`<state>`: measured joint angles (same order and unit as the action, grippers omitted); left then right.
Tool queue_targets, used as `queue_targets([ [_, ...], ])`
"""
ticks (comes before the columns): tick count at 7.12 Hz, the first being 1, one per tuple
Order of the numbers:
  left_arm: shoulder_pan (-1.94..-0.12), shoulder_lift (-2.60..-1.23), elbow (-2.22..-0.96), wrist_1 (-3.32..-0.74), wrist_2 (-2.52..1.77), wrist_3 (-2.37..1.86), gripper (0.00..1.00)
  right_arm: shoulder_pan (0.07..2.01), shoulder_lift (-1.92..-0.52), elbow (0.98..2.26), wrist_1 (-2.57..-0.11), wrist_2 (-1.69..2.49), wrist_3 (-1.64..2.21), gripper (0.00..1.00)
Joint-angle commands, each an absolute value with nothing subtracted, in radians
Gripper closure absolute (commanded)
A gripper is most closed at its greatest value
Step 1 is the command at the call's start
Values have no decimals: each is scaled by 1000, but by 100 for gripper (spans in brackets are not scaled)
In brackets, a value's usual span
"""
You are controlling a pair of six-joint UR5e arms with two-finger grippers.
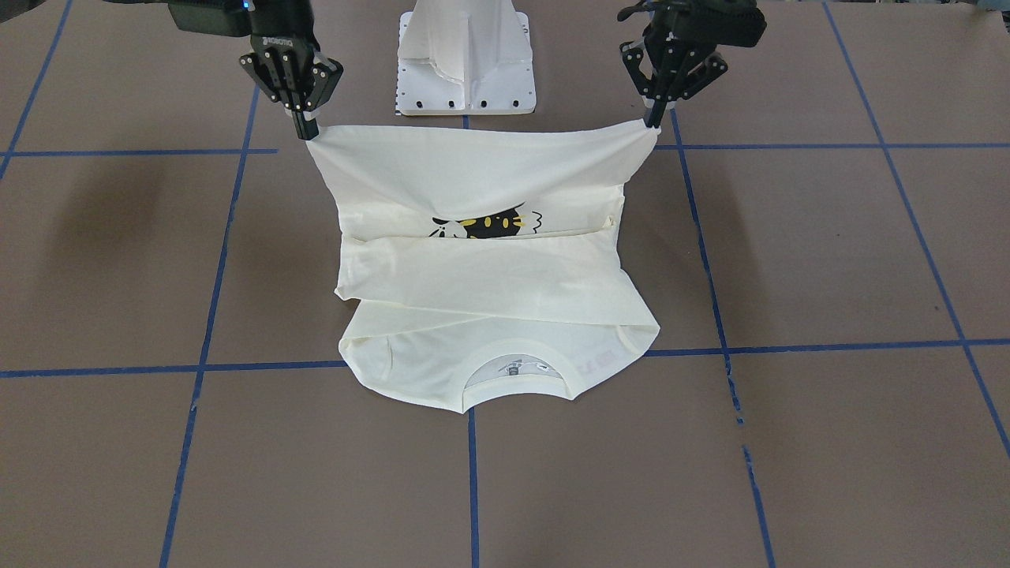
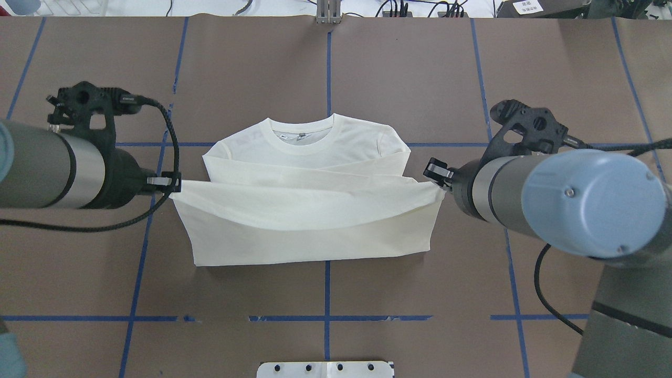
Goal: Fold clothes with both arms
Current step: 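Lift the hem with both grippers and fold it toward the collar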
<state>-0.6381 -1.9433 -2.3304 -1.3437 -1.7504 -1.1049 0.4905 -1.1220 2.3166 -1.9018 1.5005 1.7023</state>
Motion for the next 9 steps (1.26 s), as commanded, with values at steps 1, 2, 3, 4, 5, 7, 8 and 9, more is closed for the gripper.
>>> queue_targets([
  [1,-712,-2031,-2124,-1440,-1761,-1043,100,570,-1054,2101,-1765,1516,1669,100],
  [2,-718,-2033,-2020,-1547,-1759,-1042,100,586,-1052,1995,-1640,1514,1657,100],
  [3,-722,-2036,-1917,-1654,-1756,-1040,100,603,-1026,1880,-1535,1513,1619,100],
  [4,-724,-2042,-1810,-1737,-1752,-1039,100,612,-979,1749,-1481,1513,1611,100],
  [5,-724,-2046,-1727,-1799,-1726,-1039,100,612,-942,1624,-1407,1509,1611,100],
  [7,-721,-2045,-1632,-1874,-1709,-1040,100,612,-942,1522,-1318,1506,1609,100],
  [8,-718,-2045,-1629,-1879,-1709,-1042,100,615,-946,1519,-1316,1506,1608,100],
  [9,-716,-2043,-1629,-1879,-1709,-1042,100,629,-946,1519,-1315,1509,1595,100],
])
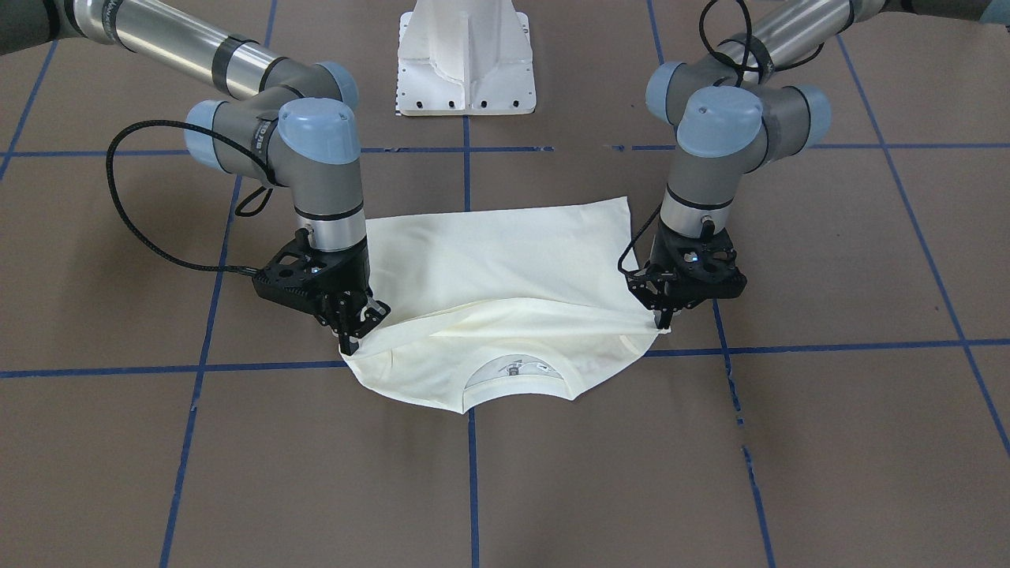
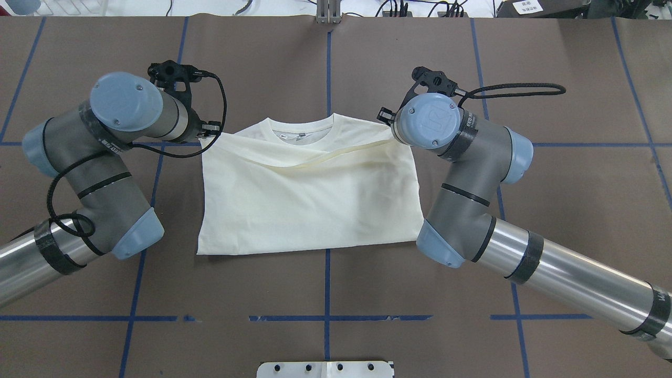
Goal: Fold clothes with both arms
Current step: 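Release the hem and draw both grippers back from the folded shirt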
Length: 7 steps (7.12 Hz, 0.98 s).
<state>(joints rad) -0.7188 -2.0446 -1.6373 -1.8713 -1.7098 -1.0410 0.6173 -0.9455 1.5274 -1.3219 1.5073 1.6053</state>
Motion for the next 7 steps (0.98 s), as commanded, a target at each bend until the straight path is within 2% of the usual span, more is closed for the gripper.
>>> queue_targets([
  [1,-715,-2043,-1629,-1879,-1709,-1040,100,652,-945,1520,-1315,1514,1591,100],
  [4,-715,-2043,-1629,-1879,-1709,-1042,100,650,-942,1496,-1316,1506,1597,100],
  [5,-713,-2043,-1629,-1879,-1710,-1043,100,644,-942,1483,-1316,1503,1595,79],
  [6,-713,-2037,-1631,-1882,-1709,-1039,18,625,-942,1465,-1318,1493,1588,1],
  [7,-712,-2031,-1634,-1900,-1709,-1039,0,624,-939,1466,-1318,1485,1582,0],
])
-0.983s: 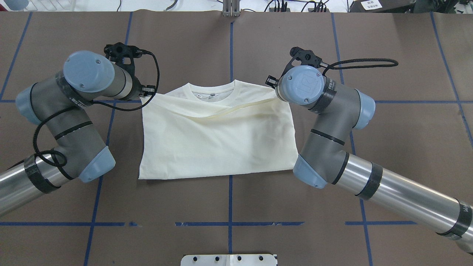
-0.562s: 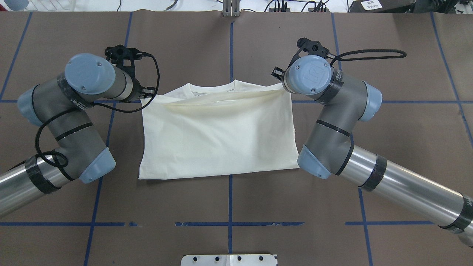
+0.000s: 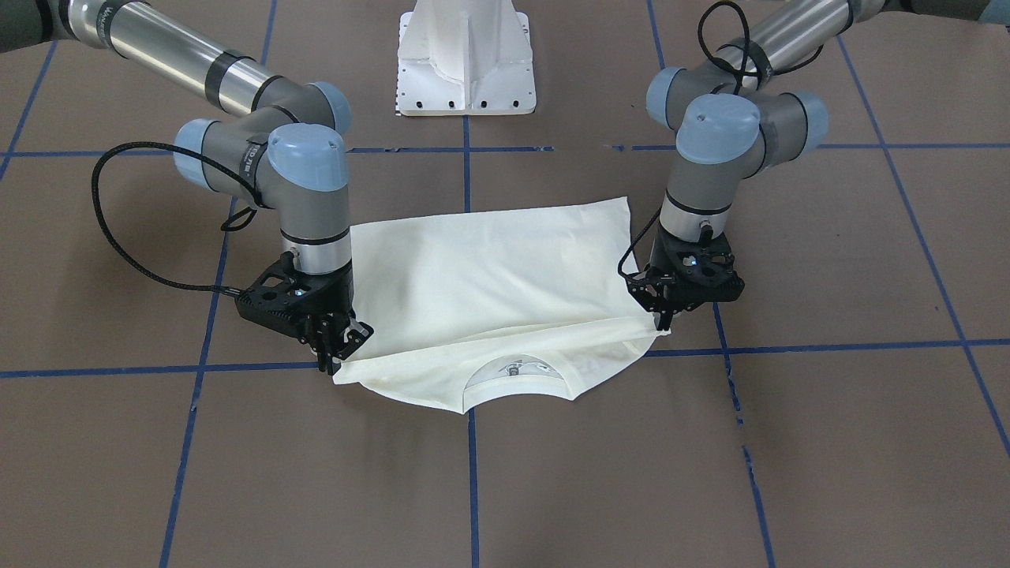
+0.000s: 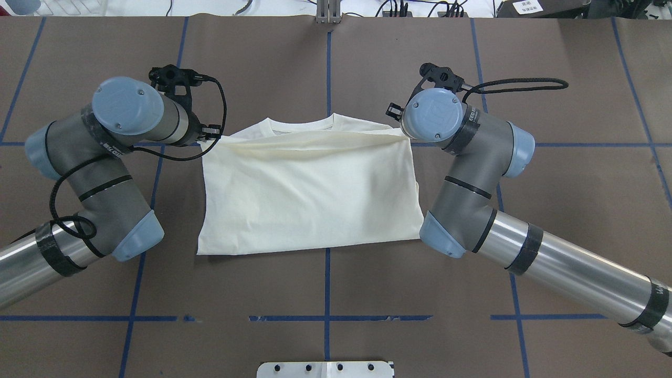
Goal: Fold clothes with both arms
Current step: 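Release the hem and draw both grippers back from the folded shirt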
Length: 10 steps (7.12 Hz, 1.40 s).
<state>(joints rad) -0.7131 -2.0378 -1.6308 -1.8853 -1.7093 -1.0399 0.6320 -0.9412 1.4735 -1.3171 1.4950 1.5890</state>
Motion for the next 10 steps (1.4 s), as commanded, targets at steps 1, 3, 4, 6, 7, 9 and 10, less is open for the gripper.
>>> queue_targets([
  [1,-712,-2031,-1644,-1917,-1718,-1002,0,630,-939,1489,-1315,1500,1503,0],
  [3,-707,-1981,-1728,-1925,-1729,-980,0,676,-1003,1590,-1313,1610,1392,0],
  [4,-674,-1911,-1818,-1936,-1755,-985,0,696,-1028,1632,-1313,1653,1326,0],
  [6,-565,-1763,-1919,-2065,-1729,-1116,0,707,-1057,1673,-1313,1695,1308,0],
  [7,-495,-1719,-1919,-2144,-1660,-1188,0,709,-1058,1693,-1313,1706,1312,0],
  [9,-405,-1697,-1910,-2161,-1600,-1288,18,709,-1061,1701,-1313,1706,1315,0],
  [10,-379,-1695,-1905,-2161,-1576,-1295,19,707,-1060,1701,-1312,1706,1316,0],
])
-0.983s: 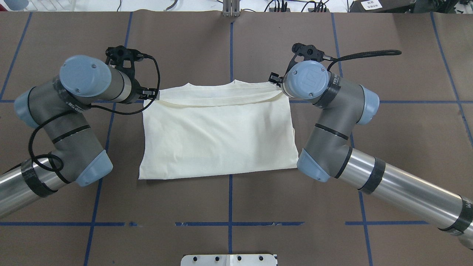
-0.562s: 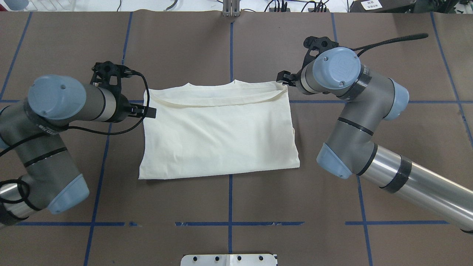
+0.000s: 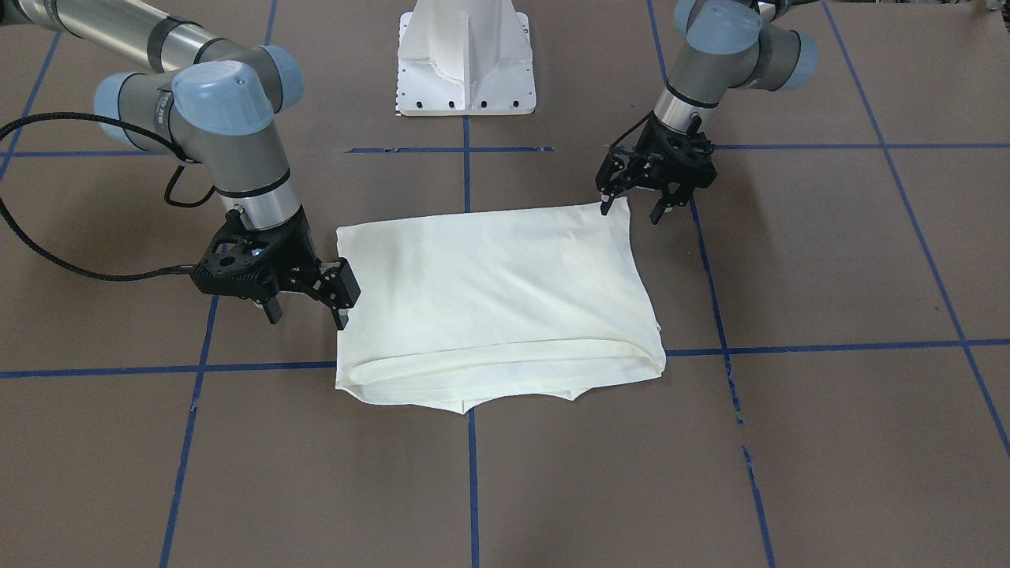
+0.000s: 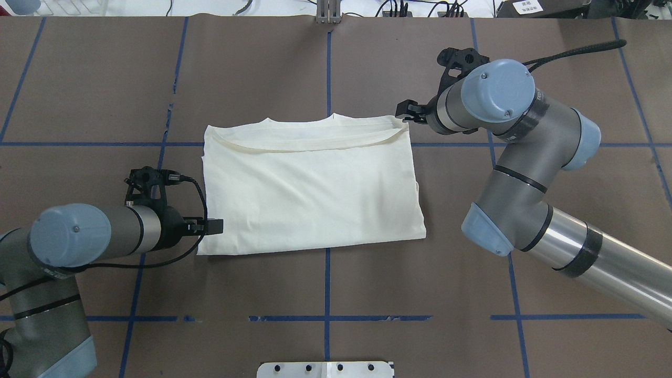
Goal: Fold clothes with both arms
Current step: 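Grasp the shirt corner nearest the robot with the left gripper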
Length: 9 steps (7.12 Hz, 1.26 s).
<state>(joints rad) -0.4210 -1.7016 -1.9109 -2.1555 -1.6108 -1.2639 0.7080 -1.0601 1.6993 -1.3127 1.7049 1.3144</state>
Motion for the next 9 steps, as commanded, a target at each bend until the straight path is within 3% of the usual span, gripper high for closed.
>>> queue_targets([
  [1,-370,-1695,-1902,-2161,-1574,-1295,19,707,-1060,1701,-1312,1706,1318,0],
  [4,-347,-1697,-1876,-2161,-1572,-1325,33,707,-1061,1701,-1312,1704,1316,0],
  [5,-345,-1700,-1878,-2161,-1574,-1338,56,707,-1060,1701,-1312,1704,1316,0],
  [6,-345,-1703,-1879,-2161,-1575,-1345,96,707,-1061,1701,-1313,1704,1315,0],
  [9,-354,-1694,-1902,-2157,-1585,-1329,100,706,-1063,1701,-1313,1704,1315,0],
])
